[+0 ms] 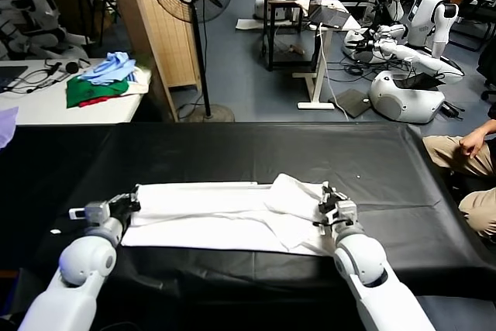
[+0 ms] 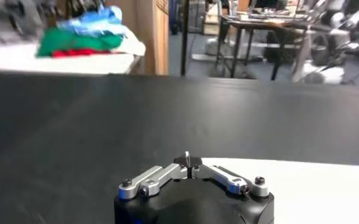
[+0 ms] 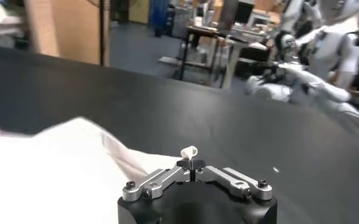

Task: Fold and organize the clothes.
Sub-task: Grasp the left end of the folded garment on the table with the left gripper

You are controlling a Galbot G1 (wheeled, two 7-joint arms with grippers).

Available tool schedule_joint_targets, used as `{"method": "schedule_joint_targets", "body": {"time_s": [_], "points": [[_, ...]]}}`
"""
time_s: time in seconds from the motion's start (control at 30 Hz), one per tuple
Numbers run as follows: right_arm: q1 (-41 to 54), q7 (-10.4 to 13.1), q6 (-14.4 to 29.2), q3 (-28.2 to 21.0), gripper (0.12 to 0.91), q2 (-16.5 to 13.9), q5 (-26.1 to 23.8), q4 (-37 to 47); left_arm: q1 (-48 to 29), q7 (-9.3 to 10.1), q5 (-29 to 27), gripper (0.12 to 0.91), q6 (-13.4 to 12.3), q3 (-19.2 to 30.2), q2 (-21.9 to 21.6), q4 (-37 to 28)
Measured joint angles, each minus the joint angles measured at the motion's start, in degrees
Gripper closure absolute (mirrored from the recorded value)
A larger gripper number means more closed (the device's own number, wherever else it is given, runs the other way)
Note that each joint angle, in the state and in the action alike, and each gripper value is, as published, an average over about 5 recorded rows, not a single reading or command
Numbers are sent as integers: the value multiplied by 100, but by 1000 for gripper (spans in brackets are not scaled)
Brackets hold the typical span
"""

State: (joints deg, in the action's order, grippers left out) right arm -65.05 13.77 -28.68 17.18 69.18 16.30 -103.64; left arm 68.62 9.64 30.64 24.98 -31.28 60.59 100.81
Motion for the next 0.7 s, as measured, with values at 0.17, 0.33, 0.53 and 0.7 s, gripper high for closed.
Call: {"method": "schedule_joint_targets", "body": {"time_s": [0.17, 0.33, 0.53, 0.7], "points": [[-165, -188, 20, 153, 609, -68, 68, -255, -18, -56, 12, 778, 5, -34, -4, 12], [-412, -298, 33, 372, 333, -220, 215, -715, 6, -81, 256, 527, 45, -142, -83, 86], [-716, -349, 72, 612, 230, -301, 285, -1123, 154, -17, 819, 251, 185, -348, -155, 195], [-819, -350, 88, 647, 227, -278, 290, -1248, 418, 283, 1735, 233, 365, -628, -97, 446]]}}
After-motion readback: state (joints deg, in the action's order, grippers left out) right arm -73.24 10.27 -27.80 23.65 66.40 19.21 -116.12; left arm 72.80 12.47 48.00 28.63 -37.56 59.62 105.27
